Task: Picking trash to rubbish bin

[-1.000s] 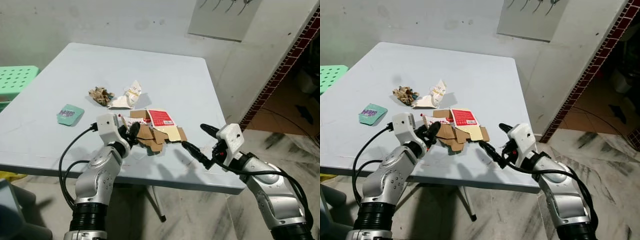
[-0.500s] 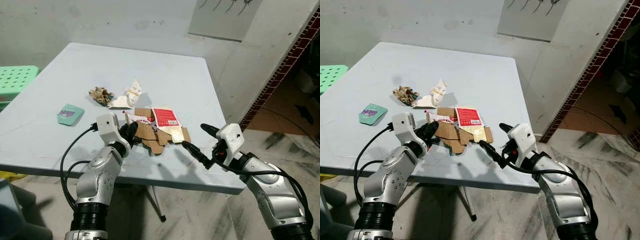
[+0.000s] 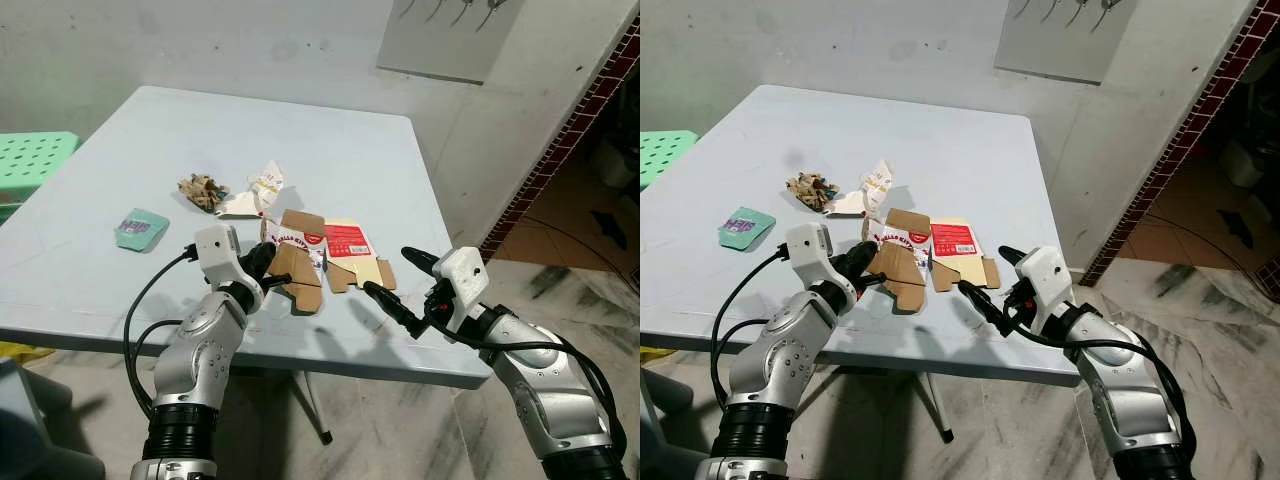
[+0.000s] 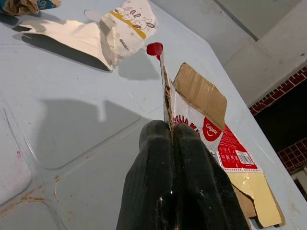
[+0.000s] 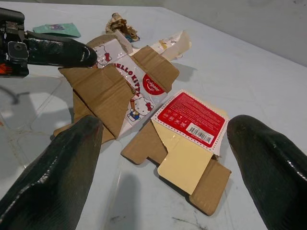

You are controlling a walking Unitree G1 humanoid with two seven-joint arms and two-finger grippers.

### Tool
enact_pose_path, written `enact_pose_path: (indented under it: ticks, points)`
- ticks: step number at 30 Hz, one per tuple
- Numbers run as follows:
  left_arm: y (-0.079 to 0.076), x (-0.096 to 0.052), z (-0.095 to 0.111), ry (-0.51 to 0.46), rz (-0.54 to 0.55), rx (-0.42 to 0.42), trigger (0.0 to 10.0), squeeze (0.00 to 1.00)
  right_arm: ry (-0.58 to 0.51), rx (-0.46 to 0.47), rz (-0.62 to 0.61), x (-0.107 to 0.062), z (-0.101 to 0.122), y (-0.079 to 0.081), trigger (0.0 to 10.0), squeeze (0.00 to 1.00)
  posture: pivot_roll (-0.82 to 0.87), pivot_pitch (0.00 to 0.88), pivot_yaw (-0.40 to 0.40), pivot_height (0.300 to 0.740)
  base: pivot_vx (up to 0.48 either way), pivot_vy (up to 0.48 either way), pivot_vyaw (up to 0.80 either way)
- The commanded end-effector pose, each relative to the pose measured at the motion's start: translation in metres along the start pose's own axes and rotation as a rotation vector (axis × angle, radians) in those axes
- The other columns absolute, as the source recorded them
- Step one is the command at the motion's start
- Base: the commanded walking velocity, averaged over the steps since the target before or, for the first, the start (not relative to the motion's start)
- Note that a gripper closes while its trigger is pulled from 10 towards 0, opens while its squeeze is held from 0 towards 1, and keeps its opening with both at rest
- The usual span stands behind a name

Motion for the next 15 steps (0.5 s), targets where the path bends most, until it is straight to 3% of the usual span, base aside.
enact_pose_path:
  ticks: [1, 15]
  points:
    - [-0.009, 0.001, 0.005, -0.003, -0.034, 0.024, 0.0, 0.0, -0.012, -0.025, -0.018, -0.001, 0.005, -0.006, 10.0, 0.0, -0.04, 0.023, -0.095, 0.74, 0.0, 0.0, 0.0]
    - [-0.007, -0.01, 0.042, -0.052, -0.095, 0.12, 0.0, 0.0, -0.034, -0.001, -0.016, 0.004, 0.006, -0.005, 10.0, 0.0, -0.01, 0.012, -0.102, 0.74, 0.0, 0.0, 0.0]
Point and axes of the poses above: a point about 5 cm out from each wrist's last joint towards the gripper, its own x axis pointing out of the wrist towards the gripper, its own z axis along the axis of the wrist's last joint, y = z × x, the point moved 4 cm from there along x, pointing out of the wrist towards the gripper, and after that the axes turned 15 degrees about -x, right-handed, at the moved point
